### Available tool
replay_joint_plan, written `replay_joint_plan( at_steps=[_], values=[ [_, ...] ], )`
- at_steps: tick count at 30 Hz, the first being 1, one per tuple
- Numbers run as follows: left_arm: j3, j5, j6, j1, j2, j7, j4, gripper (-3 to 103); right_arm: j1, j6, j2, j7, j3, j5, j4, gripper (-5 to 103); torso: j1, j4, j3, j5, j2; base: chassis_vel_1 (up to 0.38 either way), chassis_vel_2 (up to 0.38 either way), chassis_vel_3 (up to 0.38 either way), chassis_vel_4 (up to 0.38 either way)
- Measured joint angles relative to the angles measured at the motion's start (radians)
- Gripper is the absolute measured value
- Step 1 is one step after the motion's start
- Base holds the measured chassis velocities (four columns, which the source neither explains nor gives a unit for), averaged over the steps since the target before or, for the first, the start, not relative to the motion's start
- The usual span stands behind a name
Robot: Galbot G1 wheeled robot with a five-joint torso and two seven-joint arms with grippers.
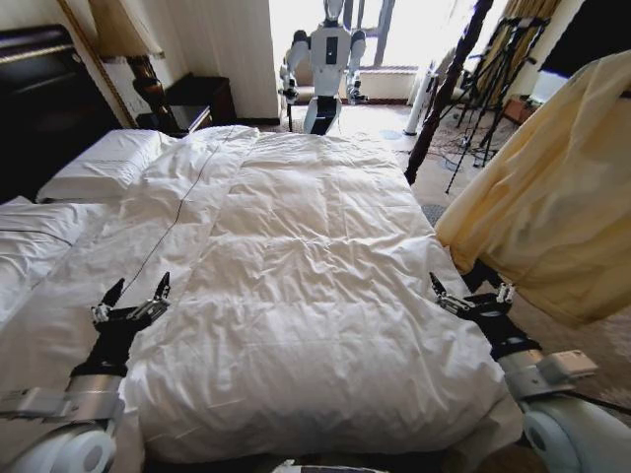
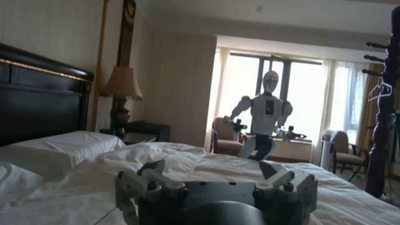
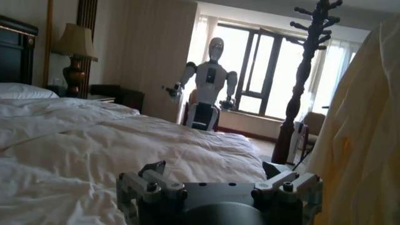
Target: Pick up the clothes from the bed and hang them on the clothes hanger.
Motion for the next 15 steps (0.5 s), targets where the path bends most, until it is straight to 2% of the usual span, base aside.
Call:
replay_joint_plan(
  at_steps=[15],
  values=[
    [-0.001,0.009,-0.004,-0.002,0.001,0.0,0.002,100,0.003,0.002,0.002,0.005,-0.005,0.001,0.0,100,0.0,0.0,0.0,0.0,0.0,0.0,0.0,0.0,0.0]
  ],
)
